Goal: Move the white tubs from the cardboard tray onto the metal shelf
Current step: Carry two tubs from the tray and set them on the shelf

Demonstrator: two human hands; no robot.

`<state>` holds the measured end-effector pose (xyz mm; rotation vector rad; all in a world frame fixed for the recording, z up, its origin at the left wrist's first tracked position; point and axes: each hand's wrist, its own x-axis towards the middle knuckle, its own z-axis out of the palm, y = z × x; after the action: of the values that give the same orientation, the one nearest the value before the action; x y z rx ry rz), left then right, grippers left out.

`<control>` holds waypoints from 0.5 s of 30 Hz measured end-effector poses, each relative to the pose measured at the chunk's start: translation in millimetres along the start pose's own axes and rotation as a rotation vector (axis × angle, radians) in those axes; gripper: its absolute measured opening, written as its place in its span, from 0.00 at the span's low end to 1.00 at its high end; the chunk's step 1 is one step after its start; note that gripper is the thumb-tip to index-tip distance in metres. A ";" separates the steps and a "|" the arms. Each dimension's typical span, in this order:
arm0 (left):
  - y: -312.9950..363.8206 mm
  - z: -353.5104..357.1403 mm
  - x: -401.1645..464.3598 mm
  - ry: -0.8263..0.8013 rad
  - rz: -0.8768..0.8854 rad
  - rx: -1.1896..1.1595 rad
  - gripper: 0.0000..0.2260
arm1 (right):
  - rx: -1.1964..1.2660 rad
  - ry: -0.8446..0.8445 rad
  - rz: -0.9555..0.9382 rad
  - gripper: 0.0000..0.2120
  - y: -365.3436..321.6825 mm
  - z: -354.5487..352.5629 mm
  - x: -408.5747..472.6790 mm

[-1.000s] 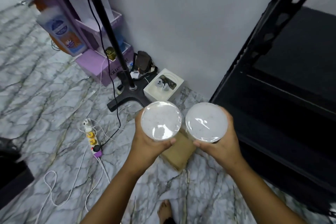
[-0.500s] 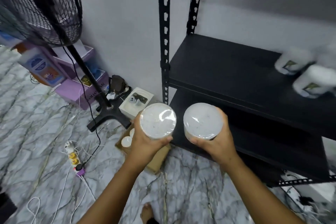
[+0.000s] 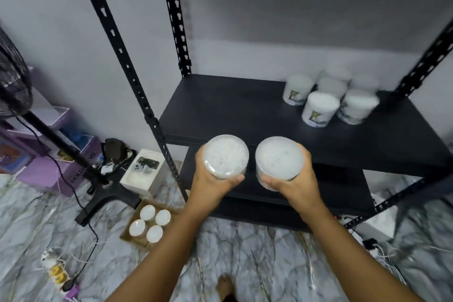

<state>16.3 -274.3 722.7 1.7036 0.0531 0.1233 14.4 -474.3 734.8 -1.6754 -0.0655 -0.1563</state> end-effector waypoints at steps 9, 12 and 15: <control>4.7 37.9 80.9 -0.158 0.023 -0.053 0.38 | -0.106 0.151 0.055 0.44 17.0 -25.5 66.8; -0.5 45.9 108.1 -0.201 0.011 -0.047 0.39 | -0.099 0.183 0.089 0.45 26.1 -26.2 88.0; -3.8 52.0 125.8 -0.246 0.009 -0.022 0.39 | -0.075 0.200 0.101 0.44 35.3 -25.9 102.9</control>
<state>147.2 -311.6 718.5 1.6857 -0.1381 -0.0796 119.3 -509.0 717.3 -1.7255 0.1767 -0.2518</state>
